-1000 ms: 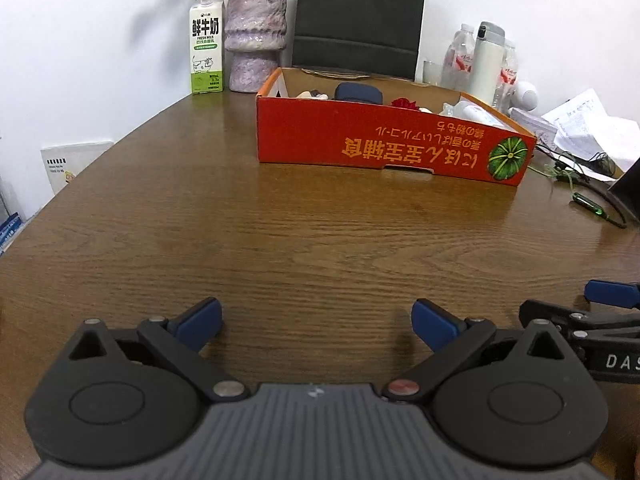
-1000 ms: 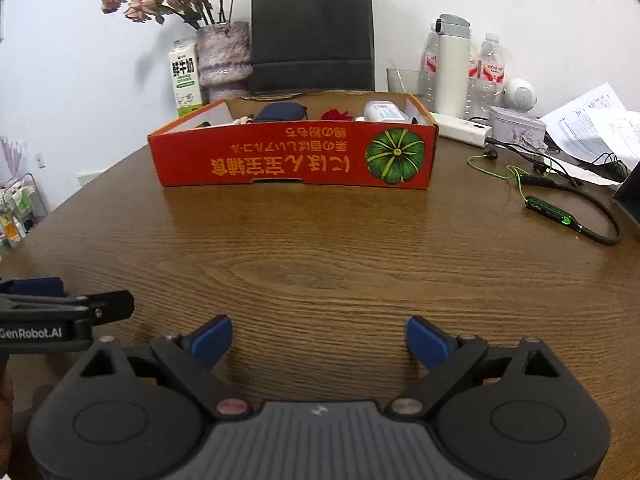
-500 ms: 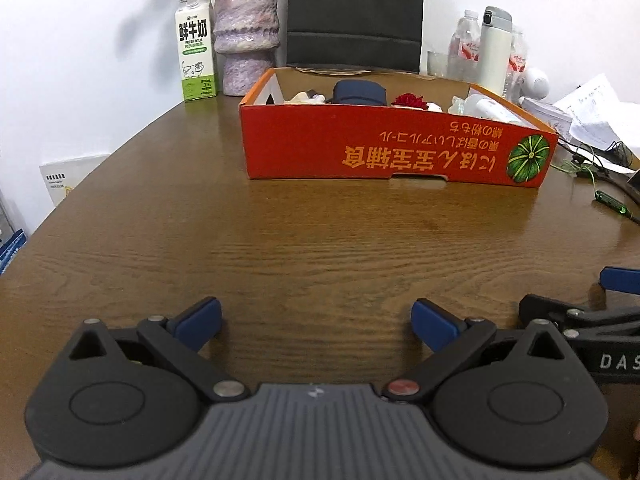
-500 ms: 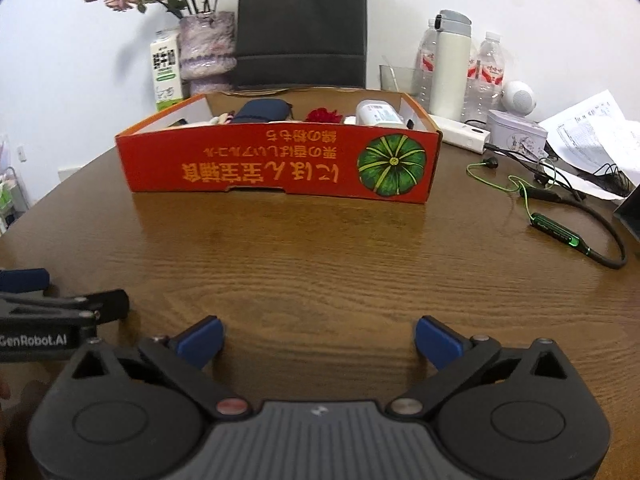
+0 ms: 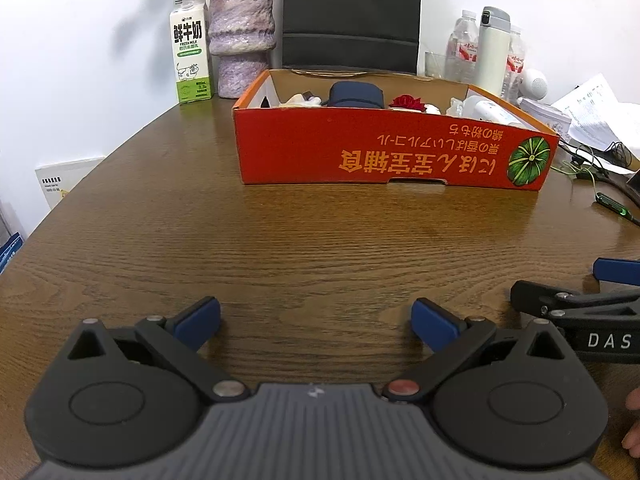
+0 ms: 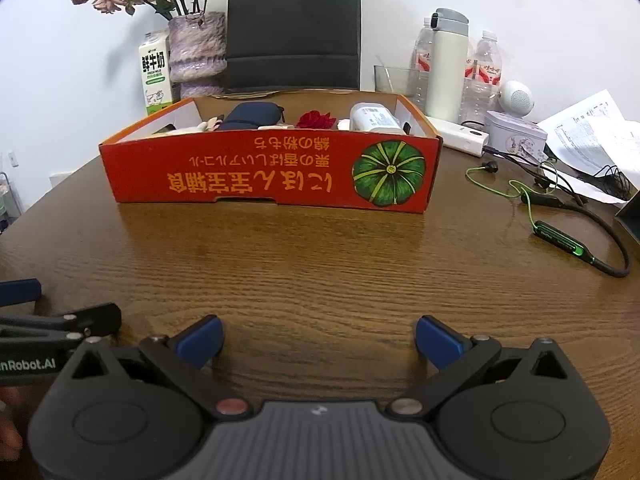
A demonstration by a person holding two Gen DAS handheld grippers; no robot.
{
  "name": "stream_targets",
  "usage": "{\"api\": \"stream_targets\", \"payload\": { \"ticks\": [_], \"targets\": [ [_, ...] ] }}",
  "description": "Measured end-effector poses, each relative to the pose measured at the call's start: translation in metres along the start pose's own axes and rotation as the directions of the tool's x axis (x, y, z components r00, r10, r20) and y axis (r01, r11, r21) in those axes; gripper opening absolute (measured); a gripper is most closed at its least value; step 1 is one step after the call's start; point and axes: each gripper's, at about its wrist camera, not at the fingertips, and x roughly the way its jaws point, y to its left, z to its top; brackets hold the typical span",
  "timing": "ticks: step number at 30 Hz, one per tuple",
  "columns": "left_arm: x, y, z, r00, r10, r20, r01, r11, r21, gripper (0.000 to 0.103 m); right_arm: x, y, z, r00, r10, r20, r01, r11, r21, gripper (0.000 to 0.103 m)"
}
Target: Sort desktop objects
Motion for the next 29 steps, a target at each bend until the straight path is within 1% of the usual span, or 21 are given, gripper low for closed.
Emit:
{"api": "stream_targets", "payload": {
  "ticks": [7,10,15,29],
  "targets": [
    [0.0008,0.0008,-0.0001,1.000,-0.001,0.001,0.001,1.000,0.001,0.103,-0.0006,0.0046,-0.0008,1.000,-0.008,0.001,0.008,1.000,0.007,0.103],
    [0.0010,0.0014,0.0001,1.000,-0.001,0.002,0.001,1.000,-0.002,0.103,-0.0004,0.0043,-0.0004,1.000,-0.007,0.001,0.007,1.000,0.006,0.103],
    [0.0018,0.0032,0.0008,1.000,0.020,0.002,-0.020,1.000,-0.017,0.103,0.0000,0.0066,-0.0004,1.000,0.014,0.001,-0.014,1.000,-0.012,0.103],
    [0.0010,0.0029,0.0005,1.000,0.021,0.004,-0.021,1.000,-0.017,0.103,0.0000,0.0072,-0.0008,1.000,0.010,0.002,-0.010,1.000,-0.005,0.103]
  ]
}}
